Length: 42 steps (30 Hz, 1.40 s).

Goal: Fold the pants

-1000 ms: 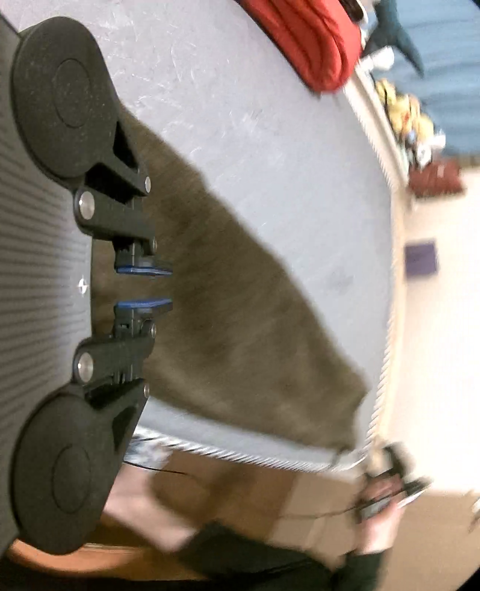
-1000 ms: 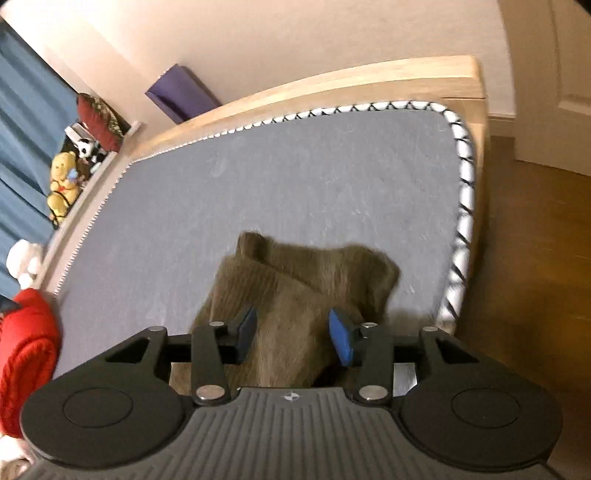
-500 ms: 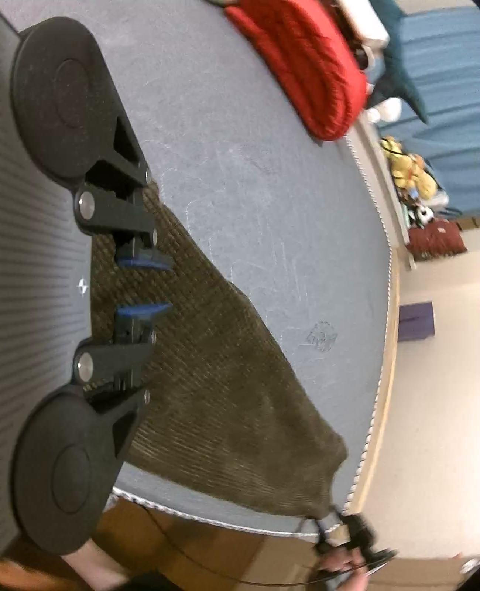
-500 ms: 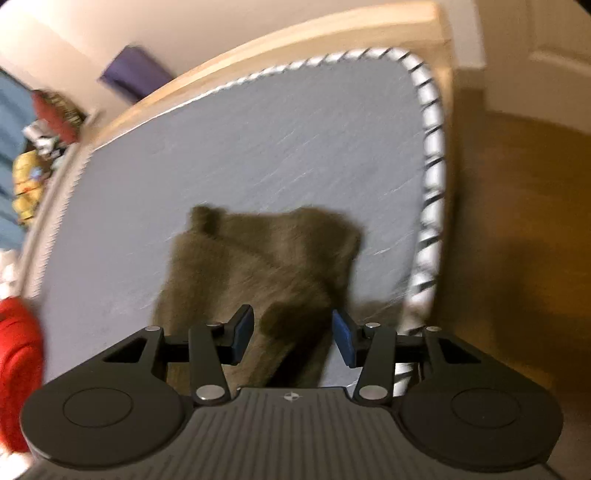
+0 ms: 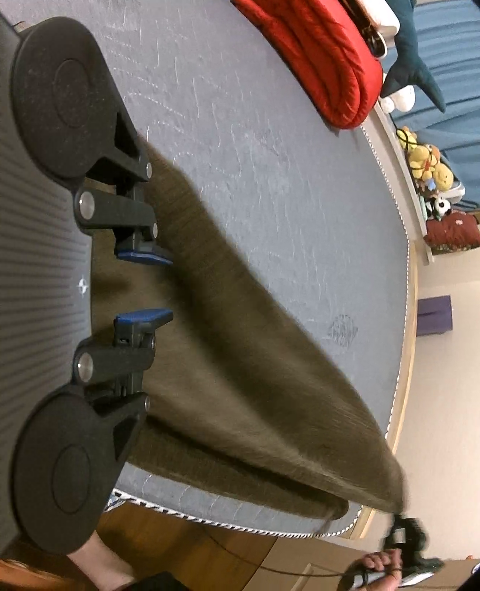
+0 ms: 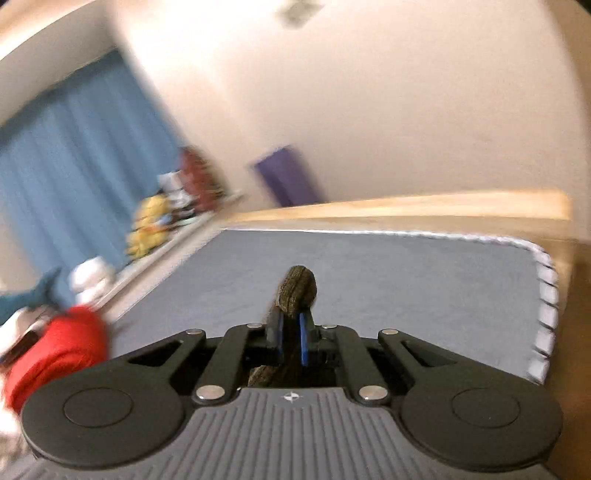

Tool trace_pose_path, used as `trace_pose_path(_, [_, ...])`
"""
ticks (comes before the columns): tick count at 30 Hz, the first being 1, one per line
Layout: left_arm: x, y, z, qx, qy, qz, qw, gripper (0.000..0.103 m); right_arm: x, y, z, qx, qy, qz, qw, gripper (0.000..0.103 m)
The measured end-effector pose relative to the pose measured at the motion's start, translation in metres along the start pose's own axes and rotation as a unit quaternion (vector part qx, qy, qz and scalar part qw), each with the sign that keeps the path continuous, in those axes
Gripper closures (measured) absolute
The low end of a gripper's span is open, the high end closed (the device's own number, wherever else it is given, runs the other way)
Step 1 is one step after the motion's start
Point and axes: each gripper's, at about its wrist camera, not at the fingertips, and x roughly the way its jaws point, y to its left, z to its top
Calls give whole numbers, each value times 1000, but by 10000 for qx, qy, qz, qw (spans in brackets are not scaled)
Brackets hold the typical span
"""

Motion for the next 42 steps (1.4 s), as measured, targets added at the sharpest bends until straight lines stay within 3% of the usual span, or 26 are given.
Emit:
trace_pose_path(2, [2,-3,-2,84,61,-74,9999,74,20,-37,-6,495,341,-990,9933,95])
trace_pose_path(5, [5,-4,-7,169,250,-74,9995,74,50,-67,-16,553,1186,-1408,9814,93])
trace_pose_path(6, [5,-1,-9,126,294,-74,9995,74,50,-71,-18,557,1240,-1502,9793,87])
trace_pose_path(8, [5,9,-11,-13,359,-78,9993,74,42,-68,-17,588,1083,-1587,9796,81])
trace_pose_path(11, [0,32,-16,-357,424,-65,9984,74,27,-46,-10,131,554,-1651,9846,61])
trace_pose_path(14, [-10,60,-24,-693,427,137,9966,74,17,-16,-10,-451,284,-1155,9919,58])
trace_pose_path(17, [-24,99,-37,-1123,354,506,9917,74,9,34,-30,-1080,351,-273,9932,58])
trace_pose_path(20, [-39,142,-53,-1789,311,892,9793,74,-6,91,-65,-1968,527,776,9759,58])
trace_pose_path(23, [-49,179,-72,-2388,335,1181,9633,74,-29,146,-113,-2877,789,1791,9375,58])
trace_pose_path(26, [-55,203,-86,-2842,351,1213,9504,74,-62,194,-168,-3820,926,2672,8799,59])
trace_pose_path(29, [-59,219,-96,-3227,378,1225,9378,57,-98,230,-224,-4544,1096,3404,8159,59])
trace_pose_path(31, [-61,229,-104,-3511,476,1262,9266,54,-121,249,-262,-4921,1220,3822,7726,59])
trace_pose_path(36, [-66,250,-119,-4239,490,796,9009,52,-161,282,-339,-5455,1581,4528,6873,61])
trace_pose_path(39, [-75,254,-121,-4434,517,821,8911,52,-184,287,-373,-5937,1656,4930,6140,61])
trace_pose_path(40, [-79,255,-122,-4497,520,827,8878,52,-189,286,-379,-6065,1644,5013,5948,62])
trace_pose_path(42, [-82,256,-127,-4699,557,663,8785,52,-188,287,-387,-6292,1626,5059,5672,62])
